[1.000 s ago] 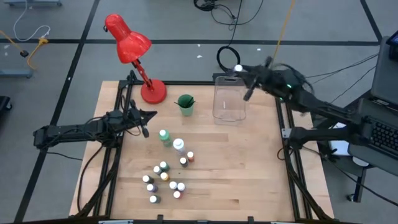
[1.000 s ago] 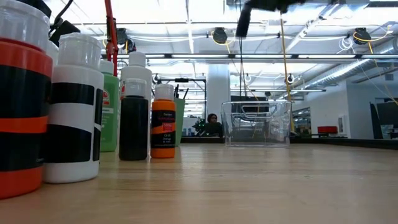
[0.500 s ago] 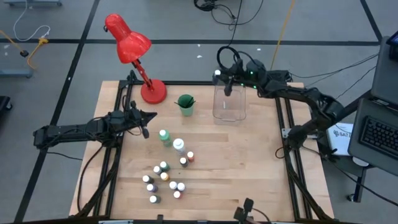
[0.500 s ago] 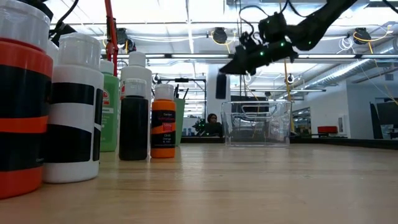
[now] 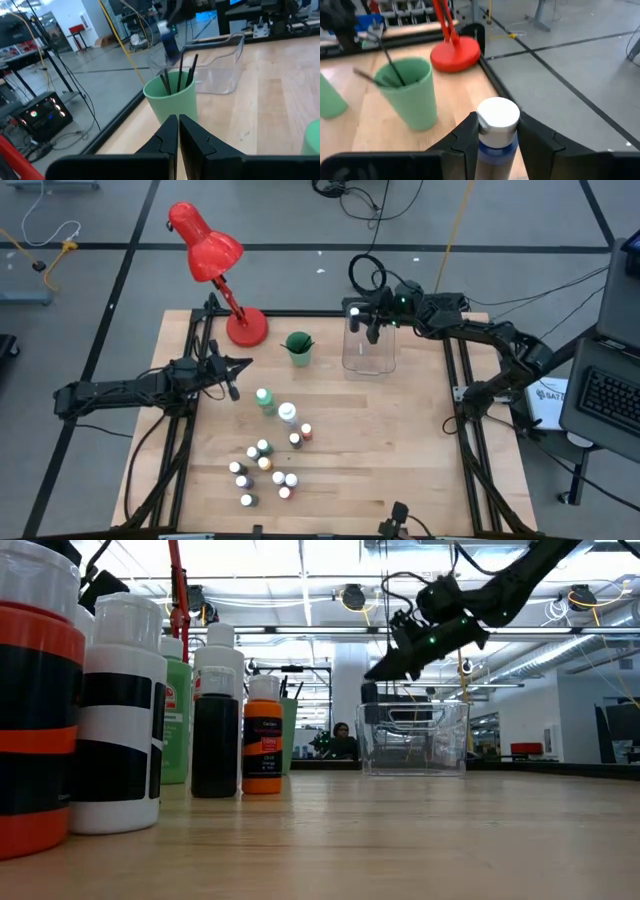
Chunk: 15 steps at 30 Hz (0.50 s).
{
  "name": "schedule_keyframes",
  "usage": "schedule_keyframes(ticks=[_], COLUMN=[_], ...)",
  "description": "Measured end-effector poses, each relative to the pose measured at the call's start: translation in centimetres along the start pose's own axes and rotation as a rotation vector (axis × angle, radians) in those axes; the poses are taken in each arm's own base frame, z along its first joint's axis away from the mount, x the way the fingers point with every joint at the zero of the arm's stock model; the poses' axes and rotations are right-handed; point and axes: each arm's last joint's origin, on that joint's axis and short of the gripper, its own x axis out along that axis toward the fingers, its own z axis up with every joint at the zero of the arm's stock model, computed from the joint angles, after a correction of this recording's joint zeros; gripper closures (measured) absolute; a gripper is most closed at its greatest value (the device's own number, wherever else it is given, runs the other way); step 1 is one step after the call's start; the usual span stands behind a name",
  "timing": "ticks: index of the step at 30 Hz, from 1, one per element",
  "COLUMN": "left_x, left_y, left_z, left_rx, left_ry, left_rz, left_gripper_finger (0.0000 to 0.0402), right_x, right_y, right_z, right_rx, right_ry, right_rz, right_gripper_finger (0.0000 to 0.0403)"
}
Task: Pick & Place Paint Supplies
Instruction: Put the blue paint bottle into the transparent bin
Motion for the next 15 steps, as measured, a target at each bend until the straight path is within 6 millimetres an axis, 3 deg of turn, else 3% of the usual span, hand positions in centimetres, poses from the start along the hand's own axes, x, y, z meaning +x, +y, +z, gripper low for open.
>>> schedule_keyframes(ticks=[10, 15], left_x=[0.0, 0.0], left_y=[0.1, 0.2], left_z=[0.2, 0.6], left_rx=[0.101, 0.133], left_ry=[-0.020, -0.057], left_rz=[0.007, 0.020], left_gripper_finger=[0.0382, 0.0382], right_x=[-0.8, -0.1], right_y=[0.2, -0.2], right_z=[-3.7, -5.2], right_rx=[0.010, 0.050], right_ry=[-0.134, -0.095], right_rz=[-0.177, -0.222], right_gripper_finger=[0.0301, 0.0301])
